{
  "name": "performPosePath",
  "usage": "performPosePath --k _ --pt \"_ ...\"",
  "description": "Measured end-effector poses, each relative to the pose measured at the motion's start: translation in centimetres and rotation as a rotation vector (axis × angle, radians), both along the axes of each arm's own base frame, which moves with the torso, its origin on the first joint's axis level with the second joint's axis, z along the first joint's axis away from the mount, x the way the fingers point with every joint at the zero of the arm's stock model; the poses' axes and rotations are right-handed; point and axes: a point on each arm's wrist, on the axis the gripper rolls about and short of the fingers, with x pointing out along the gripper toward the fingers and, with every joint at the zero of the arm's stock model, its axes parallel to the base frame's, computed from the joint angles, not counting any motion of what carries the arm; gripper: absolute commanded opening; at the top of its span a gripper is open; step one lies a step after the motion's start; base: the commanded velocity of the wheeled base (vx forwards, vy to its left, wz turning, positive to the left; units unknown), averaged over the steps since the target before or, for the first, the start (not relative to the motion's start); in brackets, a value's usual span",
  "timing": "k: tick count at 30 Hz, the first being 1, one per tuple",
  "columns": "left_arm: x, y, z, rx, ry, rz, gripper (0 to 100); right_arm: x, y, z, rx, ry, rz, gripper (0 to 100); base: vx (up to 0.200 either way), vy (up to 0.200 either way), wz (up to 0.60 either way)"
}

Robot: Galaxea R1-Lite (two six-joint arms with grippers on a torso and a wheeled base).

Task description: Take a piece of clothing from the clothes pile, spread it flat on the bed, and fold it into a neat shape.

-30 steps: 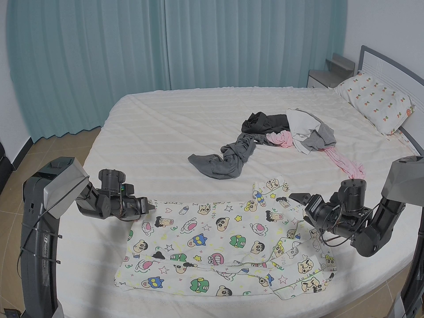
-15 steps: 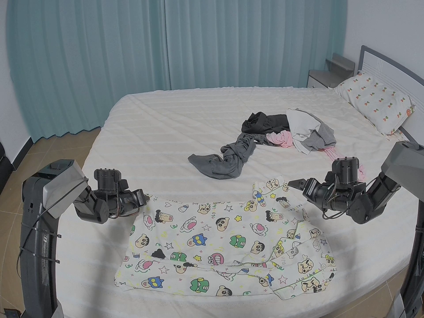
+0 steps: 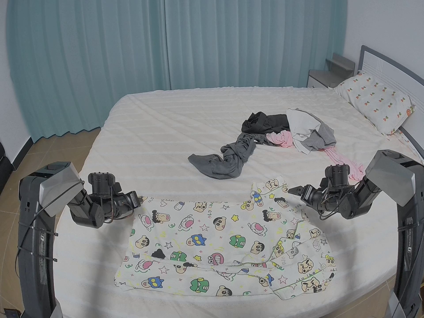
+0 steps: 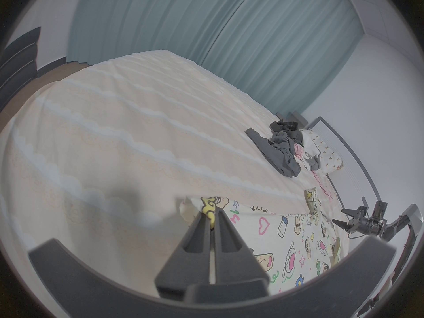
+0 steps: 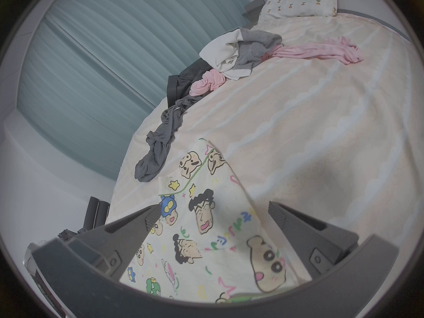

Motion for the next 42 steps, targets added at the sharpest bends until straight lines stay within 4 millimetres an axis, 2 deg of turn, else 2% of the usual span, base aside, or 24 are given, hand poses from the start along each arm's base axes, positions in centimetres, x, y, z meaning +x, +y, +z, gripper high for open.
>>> performPosePath --k 8,17,18,32,39,42 --pt "-0.1 0.0 0.0 -0.021 0.01 0.019 0 1.1 1.8 -1.7 -0.004 -0.003 0.027 100 0.0 0.0 0.0" --pt "0.0 0.0 0.2 -0.025 0.006 0.02 0 2.1 2.3 -2.7 -0.013 -0.05 0.0 100 0.0 0.0 0.0" --pt "0.0 0.0 0.2 -0.025 0.006 0.02 0 2.1 2.3 -2.7 -0.014 -0.051 -0.001 0 0.0 0.0 0.0" --pt "0.0 0.2 0.2 -0.026 0.005 0.025 0 2.3 2.0 -3.3 -0.013 -0.081 -0.012 0 0.0 0.0 0.0" --pt "0.0 0.6 0.7 -0.026 -0.004 0.035 0 2.3 0.8 -2.5 0.022 -0.228 -0.037 0 0.0 0.0 0.0" --pt "0.0 0.8 1.0 -0.025 -0.009 0.038 0 1.6 0.7 -2.6 0.037 -0.254 -0.034 0 0.0 0.0 0.0"
